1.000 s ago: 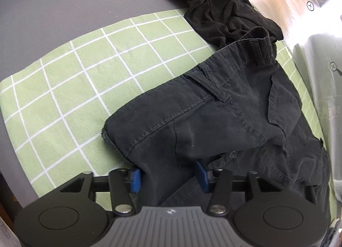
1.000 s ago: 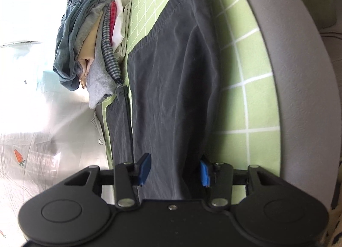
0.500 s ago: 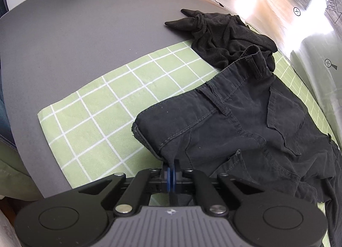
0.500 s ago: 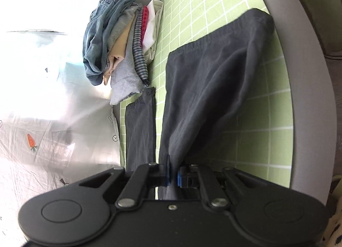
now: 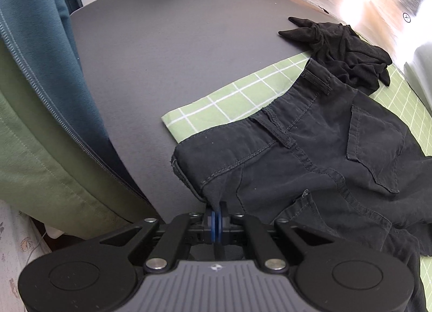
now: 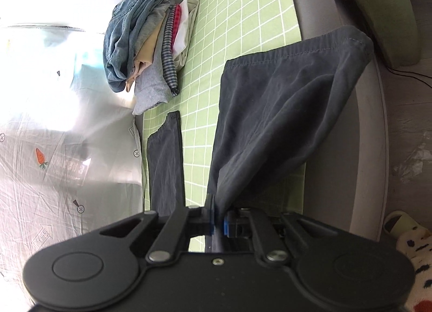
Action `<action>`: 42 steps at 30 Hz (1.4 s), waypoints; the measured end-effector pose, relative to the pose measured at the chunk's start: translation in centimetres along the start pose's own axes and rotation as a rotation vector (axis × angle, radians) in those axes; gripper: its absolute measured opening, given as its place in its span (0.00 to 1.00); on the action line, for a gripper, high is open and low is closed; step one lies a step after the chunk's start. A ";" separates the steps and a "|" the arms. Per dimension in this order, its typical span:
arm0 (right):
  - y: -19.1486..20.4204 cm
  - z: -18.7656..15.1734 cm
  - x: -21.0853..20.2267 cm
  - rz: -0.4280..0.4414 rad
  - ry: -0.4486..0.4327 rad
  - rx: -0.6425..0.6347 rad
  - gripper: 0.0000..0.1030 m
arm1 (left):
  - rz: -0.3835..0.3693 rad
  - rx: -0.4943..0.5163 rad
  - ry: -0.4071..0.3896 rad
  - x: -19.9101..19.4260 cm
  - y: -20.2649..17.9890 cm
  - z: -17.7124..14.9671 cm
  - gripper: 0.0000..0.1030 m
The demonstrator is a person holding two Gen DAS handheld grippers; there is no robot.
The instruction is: Fold clothes
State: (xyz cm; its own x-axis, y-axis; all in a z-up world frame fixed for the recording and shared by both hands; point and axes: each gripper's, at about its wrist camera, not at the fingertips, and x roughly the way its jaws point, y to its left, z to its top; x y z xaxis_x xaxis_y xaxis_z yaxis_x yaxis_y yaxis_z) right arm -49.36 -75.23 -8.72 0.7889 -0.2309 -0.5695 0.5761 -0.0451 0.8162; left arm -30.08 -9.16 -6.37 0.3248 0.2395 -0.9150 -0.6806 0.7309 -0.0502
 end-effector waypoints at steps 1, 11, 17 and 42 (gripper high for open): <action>0.4 -0.1 0.0 0.004 0.006 -0.017 0.06 | -0.007 -0.012 -0.002 -0.3 0.2 0.1 0.04; 5.8 0.0 3.7 0.095 0.040 -0.174 0.07 | -0.078 -0.064 -0.058 -2.3 -1.8 2.4 0.03; 10.1 -0.2 6.5 0.140 0.060 -0.264 0.07 | -0.151 -0.133 -0.087 -3.3 -3.1 4.5 0.03; 23.3 -1.9 22.4 0.092 0.164 -0.496 0.07 | -0.117 -0.179 -0.148 0.8 -10.5 11.3 0.03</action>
State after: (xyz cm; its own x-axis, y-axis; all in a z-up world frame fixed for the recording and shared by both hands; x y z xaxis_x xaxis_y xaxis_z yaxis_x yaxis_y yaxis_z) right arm -17.87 -79.60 -2.62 0.8413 -0.0553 -0.5377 0.5034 0.4426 0.7421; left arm -15.18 -9.43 -2.06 0.4920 0.2605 -0.8307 -0.7337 0.6376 -0.2346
